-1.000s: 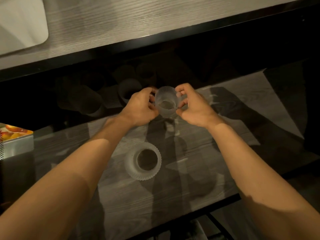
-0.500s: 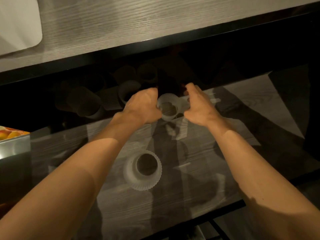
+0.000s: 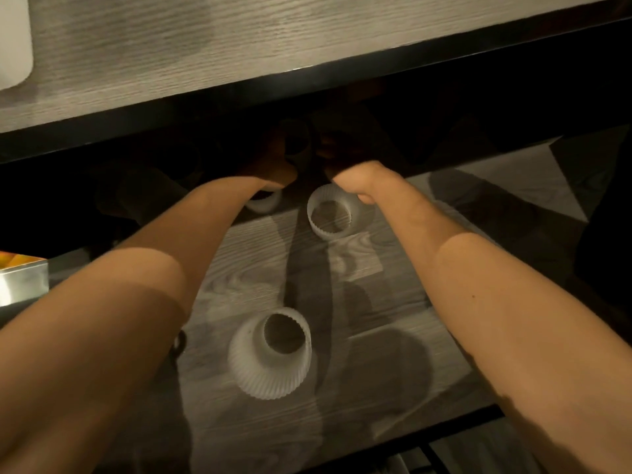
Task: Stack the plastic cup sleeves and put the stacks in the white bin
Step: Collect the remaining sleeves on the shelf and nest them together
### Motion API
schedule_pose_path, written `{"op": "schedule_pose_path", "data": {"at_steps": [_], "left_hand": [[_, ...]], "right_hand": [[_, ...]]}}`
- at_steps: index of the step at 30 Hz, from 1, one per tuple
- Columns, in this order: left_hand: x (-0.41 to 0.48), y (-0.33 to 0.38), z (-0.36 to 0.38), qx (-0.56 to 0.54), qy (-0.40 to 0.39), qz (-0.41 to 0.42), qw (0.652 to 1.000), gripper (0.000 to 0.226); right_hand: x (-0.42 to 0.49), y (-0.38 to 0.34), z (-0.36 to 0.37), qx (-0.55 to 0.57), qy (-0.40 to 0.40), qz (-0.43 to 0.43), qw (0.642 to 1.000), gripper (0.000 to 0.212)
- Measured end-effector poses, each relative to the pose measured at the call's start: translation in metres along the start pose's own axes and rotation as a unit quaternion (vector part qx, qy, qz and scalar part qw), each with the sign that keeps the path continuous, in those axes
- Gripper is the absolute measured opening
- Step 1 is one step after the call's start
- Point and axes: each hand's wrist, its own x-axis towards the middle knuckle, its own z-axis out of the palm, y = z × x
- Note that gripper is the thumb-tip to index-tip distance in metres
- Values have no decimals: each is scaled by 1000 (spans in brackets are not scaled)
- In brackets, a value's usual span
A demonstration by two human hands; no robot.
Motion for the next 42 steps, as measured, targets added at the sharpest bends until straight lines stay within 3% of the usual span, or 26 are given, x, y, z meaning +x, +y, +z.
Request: {"op": "schedule_pose_path", "data": {"at_steps": [5,11,15,18,20,22,25,26,28,30,33,36,38,42], "left_hand": [[4,6,3,-23,9,20,999,64],[7,-4,-1,23,-12,-37,999,57],[3,0,-3,13,-17,-6,1000,61],[-2,8,-7,-59,4,30,998,51],[-3,13,-12,-122,11,28,992,35],[-5,15,-16,-161,19,25,986,18],[-14,15,-19,-172,34,48,983,25],[-21,16,-21,-177,40,63,981,29],[-39,17,-22,-193,53,93,975,34],[-52,14,-19,-212,60,99,970,36],[-73,9,-15,-200,-3,52,978,23],[-83,-3,-9,-246,-31,96,964,29],[-89,-7,-4,-274,-32,110,955,38],[-92,-16,5,-245,-9,101,964,32]], "right_hand": [[-5,-7,-4,118,39,-18,992,49],[-2,-12,-2,59,21,-12,998,54],[-4,-14,6,97,24,-10,995,52],[-8,-12,4,120,28,-9,992,52],[-14,-11,-6,120,67,-43,990,38],[-22,-15,-18,182,165,-56,968,20],[-39,-10,-28,228,236,-94,940,28],[-45,-8,-30,271,209,-77,937,32],[-66,-2,-34,289,188,-47,937,20],[-78,8,-34,249,188,-30,950,6],[-86,15,-24,214,203,-19,955,15],[-93,17,-13,205,199,-38,958,19],[-99,19,-10,224,189,-53,955,23],[-113,21,-3,263,163,-90,947,25]]}}
